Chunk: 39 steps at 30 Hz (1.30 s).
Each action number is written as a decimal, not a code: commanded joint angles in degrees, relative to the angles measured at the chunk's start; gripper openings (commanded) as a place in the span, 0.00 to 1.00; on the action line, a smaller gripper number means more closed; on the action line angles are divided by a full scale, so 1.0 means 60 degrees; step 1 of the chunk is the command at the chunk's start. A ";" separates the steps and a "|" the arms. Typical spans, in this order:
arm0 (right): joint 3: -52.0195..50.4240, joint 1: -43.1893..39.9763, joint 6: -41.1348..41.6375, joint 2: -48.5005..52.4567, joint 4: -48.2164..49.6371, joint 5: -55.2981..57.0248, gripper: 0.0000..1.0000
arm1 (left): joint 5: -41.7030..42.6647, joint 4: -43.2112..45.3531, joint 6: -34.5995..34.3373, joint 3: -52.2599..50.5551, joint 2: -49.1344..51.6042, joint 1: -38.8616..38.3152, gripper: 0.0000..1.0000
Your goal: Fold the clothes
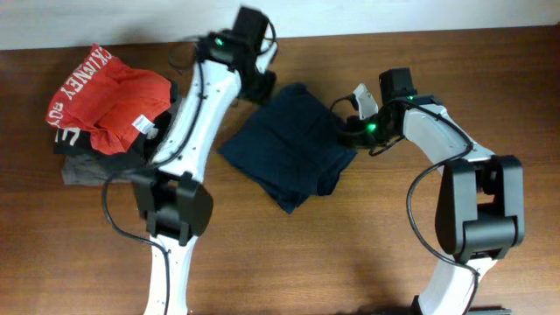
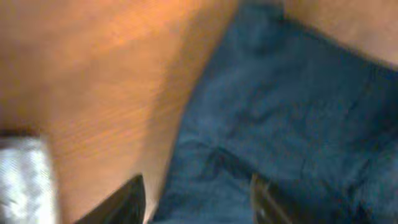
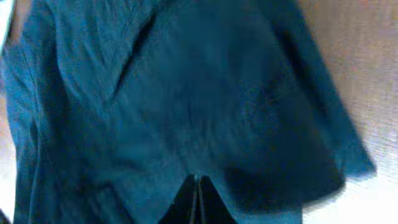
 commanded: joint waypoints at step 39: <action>0.0317 0.1490 -0.0208 0.0543 -0.1330 0.1464 0.04 | 0.8069 0.0499 -0.2645 -0.6175 -0.0022 0.1526 0.87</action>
